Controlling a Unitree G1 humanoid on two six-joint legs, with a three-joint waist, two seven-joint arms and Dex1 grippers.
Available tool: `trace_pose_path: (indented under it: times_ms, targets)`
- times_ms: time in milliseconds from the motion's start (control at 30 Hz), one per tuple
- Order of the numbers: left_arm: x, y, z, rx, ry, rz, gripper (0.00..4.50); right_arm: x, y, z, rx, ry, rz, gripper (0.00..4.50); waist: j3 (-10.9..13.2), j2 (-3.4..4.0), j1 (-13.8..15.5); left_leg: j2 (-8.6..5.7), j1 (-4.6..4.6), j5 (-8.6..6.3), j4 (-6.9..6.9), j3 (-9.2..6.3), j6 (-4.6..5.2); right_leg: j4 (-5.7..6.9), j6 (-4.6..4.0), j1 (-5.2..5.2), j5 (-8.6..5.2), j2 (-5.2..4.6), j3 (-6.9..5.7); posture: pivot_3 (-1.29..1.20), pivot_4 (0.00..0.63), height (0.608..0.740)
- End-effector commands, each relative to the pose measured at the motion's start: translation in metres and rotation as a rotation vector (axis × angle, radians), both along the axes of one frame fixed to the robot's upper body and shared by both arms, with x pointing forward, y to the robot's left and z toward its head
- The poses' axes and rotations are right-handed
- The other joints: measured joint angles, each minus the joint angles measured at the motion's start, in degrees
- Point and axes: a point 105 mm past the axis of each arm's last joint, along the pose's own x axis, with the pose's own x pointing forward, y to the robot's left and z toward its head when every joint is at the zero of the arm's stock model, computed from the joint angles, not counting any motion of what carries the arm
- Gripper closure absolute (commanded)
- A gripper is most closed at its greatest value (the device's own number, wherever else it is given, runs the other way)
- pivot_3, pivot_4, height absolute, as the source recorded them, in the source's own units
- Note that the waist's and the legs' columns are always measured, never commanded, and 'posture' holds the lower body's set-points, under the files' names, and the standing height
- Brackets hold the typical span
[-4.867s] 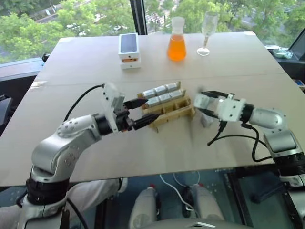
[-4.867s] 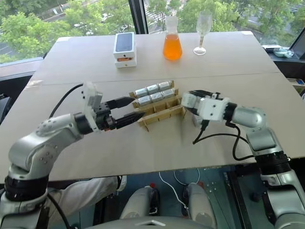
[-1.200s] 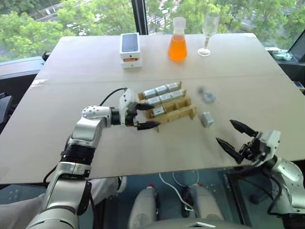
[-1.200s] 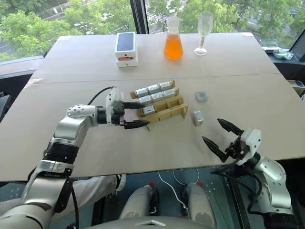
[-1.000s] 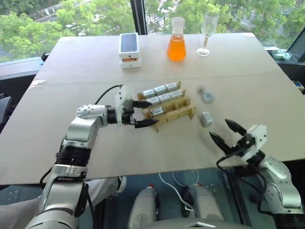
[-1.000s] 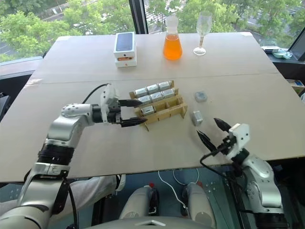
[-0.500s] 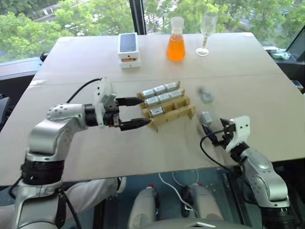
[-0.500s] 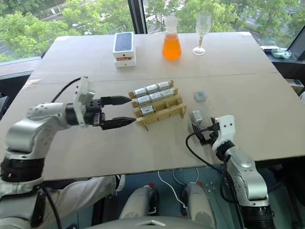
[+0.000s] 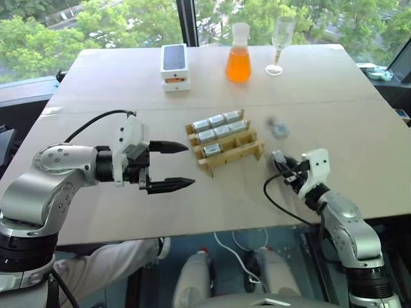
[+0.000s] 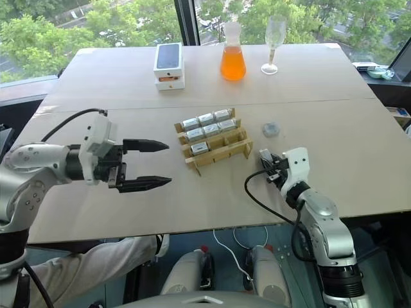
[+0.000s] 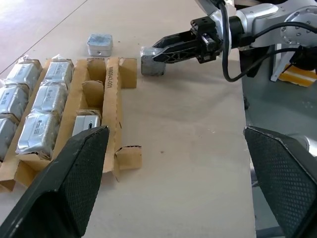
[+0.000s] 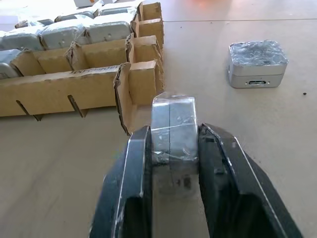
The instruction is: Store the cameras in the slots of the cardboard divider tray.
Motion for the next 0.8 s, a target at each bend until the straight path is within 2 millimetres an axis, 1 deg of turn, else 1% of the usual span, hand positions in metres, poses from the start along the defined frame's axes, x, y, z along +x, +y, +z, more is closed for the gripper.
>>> trace_pose_path:
  times_ms: [33, 100, 167, 200, 267, 333, 433, 467, 533, 633, 700, 800]
  targets:
    - [-0.004, 0.000, 0.004, 0.012, -0.034, -0.019, 0.00, 0.002, 0.002, 0.016, -0.006, -0.064, 0.034, 3.78, 0.00, 0.00, -0.04, 0.00, 0.00, 0.00, 0.00, 0.00, 0.01, 0.00, 0.00, 0.00, 0.00, 0.00, 0.00, 0.00, 0.150, 0.740]
    - [-0.002, 0.003, 0.003, 0.014, -0.038, -0.001, 0.00, 0.005, 0.008, 0.032, -0.059, -0.114, 0.115, 3.78, 0.03, 0.05, -0.09, 0.00, -0.01, -0.01, 0.00, 0.00, 0.01, 0.00, 0.00, -0.02, 0.00, 0.01, 0.00, 0.00, 0.150, 0.740]
    - [0.001, 0.009, 0.001, 0.011, -0.039, 0.031, 0.00, 0.013, 0.017, 0.065, -0.108, -0.211, 0.260, 3.78, 0.08, 0.07, -0.45, 0.00, 0.00, -0.02, 0.00, 0.07, 0.03, 0.00, 0.01, -0.04, 0.00, 0.00, 0.05, 0.00, 0.150, 0.740]
    - [0.002, 0.011, -0.001, 0.012, -0.040, 0.041, 0.00, 0.016, 0.021, 0.077, -0.119, -0.242, 0.324, 3.78, 0.14, 0.12, -0.85, -0.01, 0.01, -0.02, 0.01, 0.11, 0.05, 0.01, 0.02, -0.05, 0.01, 0.01, 0.08, 0.00, 0.150, 0.740]
    - [0.005, 0.013, -0.003, 0.002, -0.040, 0.064, 0.00, 0.020, 0.030, 0.093, -0.132, -0.286, 0.457, 3.78, 0.12, 0.08, -1.05, -0.02, 0.00, -0.03, 0.01, 0.11, 0.07, 0.04, 0.02, -0.09, 0.03, 0.02, 0.09, 0.00, 0.150, 0.740]
    - [0.006, 0.014, -0.004, -0.015, -0.042, 0.081, 0.00, 0.019, 0.043, 0.104, -0.154, -0.343, 0.619, 3.78, 0.11, 0.07, -1.05, 0.03, 0.02, -0.03, -0.05, -0.01, 0.07, 0.03, 0.01, -0.06, 0.01, 0.16, -0.01, 0.00, 0.150, 0.740]
    - [0.004, 0.016, -0.007, -0.032, -0.046, 0.125, 0.00, 0.027, 0.059, 0.107, -0.188, -0.381, 0.816, 3.78, 0.11, 0.06, -1.08, 0.07, -0.01, -0.03, -0.14, -0.05, 0.07, -0.01, -0.16, -0.10, 0.09, 0.26, -0.03, 0.00, 0.150, 0.740]
    - [0.003, 0.016, -0.008, -0.035, -0.048, 0.136, 0.00, 0.028, 0.061, 0.107, -0.194, -0.391, 0.858, 3.78, 0.11, 0.06, -1.23, 0.09, -0.05, -0.03, -0.15, -0.03, 0.06, -0.02, -0.23, -0.14, 0.13, 0.24, -0.02, 0.00, 0.150, 0.740]
    - [0.000, 0.015, -0.007, -0.062, -0.061, 0.175, 0.00, 0.033, 0.069, 0.103, -0.251, -0.434, 0.962, 3.78, 0.12, 0.05, -1.29, 0.11, -0.14, -0.01, -0.15, 0.01, 0.04, -0.03, -0.24, -0.22, 0.14, 0.19, 0.00, 0.00, 0.150, 0.740]
    - [-0.008, 0.012, -0.009, -0.091, -0.065, 0.216, 0.00, 0.038, 0.077, 0.101, -0.295, -0.496, 1.077, 3.78, 0.15, 0.05, -1.26, 0.05, -0.19, 0.09, -0.15, 0.09, -0.14, -0.05, -0.25, -0.26, 0.15, 0.05, 0.05, 0.00, 0.150, 0.740]
    - [-0.018, 0.009, -0.016, -0.098, -0.054, 0.242, 0.00, 0.045, 0.086, 0.096, -0.367, -0.511, 1.137, 3.78, 0.16, 0.07, -1.33, 0.04, -0.20, 0.10, -0.14, 0.08, -0.16, -0.05, -0.26, -0.26, 0.16, 0.00, 0.04, 0.00, 0.150, 0.740]
    - [-0.027, 0.003, -0.023, -0.114, -0.039, 0.272, 0.00, 0.048, 0.095, 0.088, -0.449, -0.524, 1.213, 3.78, 0.17, 0.07, -1.49, 0.00, -0.15, 0.12, -0.15, 0.17, -0.18, -0.04, -0.27, -0.25, 0.17, -0.07, 0.12, 0.00, 0.150, 0.740]
